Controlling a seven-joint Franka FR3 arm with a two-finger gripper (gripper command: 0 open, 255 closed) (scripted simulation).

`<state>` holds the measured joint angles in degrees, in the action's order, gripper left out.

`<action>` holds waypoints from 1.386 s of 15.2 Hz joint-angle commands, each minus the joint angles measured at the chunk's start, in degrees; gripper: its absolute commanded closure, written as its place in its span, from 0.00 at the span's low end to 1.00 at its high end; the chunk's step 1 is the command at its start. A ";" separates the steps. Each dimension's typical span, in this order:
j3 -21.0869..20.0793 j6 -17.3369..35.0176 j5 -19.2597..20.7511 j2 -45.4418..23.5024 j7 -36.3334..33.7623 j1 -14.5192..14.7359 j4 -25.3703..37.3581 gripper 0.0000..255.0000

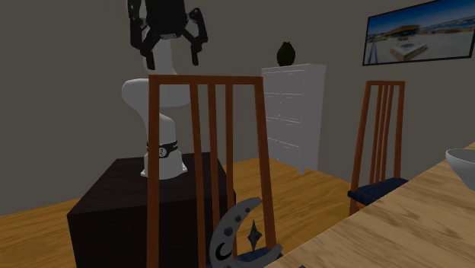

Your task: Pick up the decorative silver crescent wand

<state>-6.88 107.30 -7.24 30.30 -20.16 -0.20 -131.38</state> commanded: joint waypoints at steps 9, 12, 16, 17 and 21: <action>-8.01 8.85 1.93 -20.85 -17.39 -0.41 7.82 0.00; -9.42 10.44 3.72 -27.79 -22.74 -0.10 11.66 0.00; -10.27 11.64 6.49 -37.36 -29.63 0.96 17.84 0.00; -10.28 11.77 7.17 -39.78 -31.25 1.37 19.58 0.00; -9.90 12.44 9.04 -47.10 -35.62 2.80 24.67 0.00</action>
<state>-16.88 119.34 1.37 -15.22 -54.89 2.28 -107.64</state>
